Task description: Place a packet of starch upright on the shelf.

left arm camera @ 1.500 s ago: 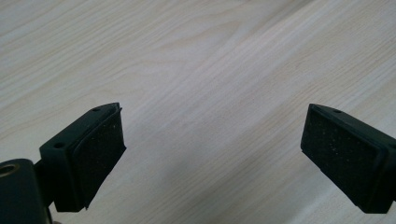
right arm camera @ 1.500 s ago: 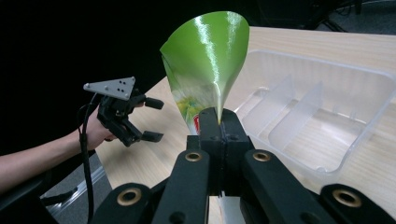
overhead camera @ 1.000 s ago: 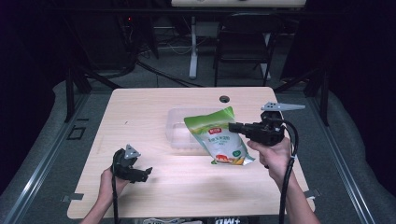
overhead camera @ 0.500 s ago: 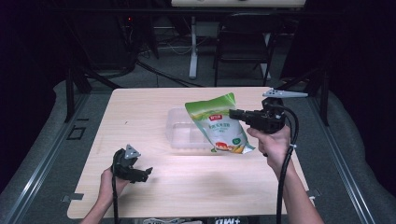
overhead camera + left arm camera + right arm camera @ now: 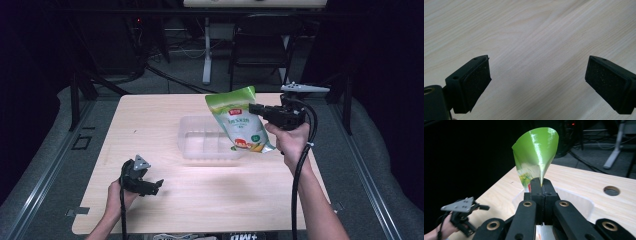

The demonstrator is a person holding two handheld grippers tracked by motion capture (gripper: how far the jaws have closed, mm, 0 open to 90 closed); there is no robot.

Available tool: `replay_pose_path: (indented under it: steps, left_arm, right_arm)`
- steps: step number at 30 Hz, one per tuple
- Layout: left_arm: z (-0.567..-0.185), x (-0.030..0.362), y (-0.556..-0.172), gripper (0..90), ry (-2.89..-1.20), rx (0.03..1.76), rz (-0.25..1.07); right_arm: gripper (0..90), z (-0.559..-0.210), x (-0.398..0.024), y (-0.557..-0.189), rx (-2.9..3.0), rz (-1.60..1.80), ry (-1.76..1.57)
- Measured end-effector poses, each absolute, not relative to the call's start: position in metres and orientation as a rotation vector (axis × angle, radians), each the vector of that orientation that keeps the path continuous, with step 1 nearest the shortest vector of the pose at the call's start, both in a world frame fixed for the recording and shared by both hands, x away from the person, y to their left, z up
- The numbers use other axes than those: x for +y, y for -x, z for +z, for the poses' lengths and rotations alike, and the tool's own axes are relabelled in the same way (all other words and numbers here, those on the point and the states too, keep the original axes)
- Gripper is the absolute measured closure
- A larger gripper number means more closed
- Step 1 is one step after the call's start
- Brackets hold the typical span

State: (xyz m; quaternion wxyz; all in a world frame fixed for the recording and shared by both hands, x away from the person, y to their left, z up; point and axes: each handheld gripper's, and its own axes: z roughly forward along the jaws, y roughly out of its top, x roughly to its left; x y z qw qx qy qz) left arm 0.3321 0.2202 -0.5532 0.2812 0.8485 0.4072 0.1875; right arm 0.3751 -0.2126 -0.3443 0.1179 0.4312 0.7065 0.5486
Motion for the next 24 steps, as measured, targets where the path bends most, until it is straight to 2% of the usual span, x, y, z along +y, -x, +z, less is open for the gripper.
replay_pose_path:
  steps: [10, 24]
  left_arm:
    - [-0.554, 0.22, -0.332, 5.9, -2.279, 1.09, 0.497]
    - [-0.553, 0.22, -0.332, 6.0, -2.281, 1.083, 0.493]
  right_arm:
    - [90.0, -0.35, -0.205, -0.393, 2.016, 1.557, -1.33]
    - [90.0, -0.375, -0.179, -0.423, 1.993, 1.511, -1.433]
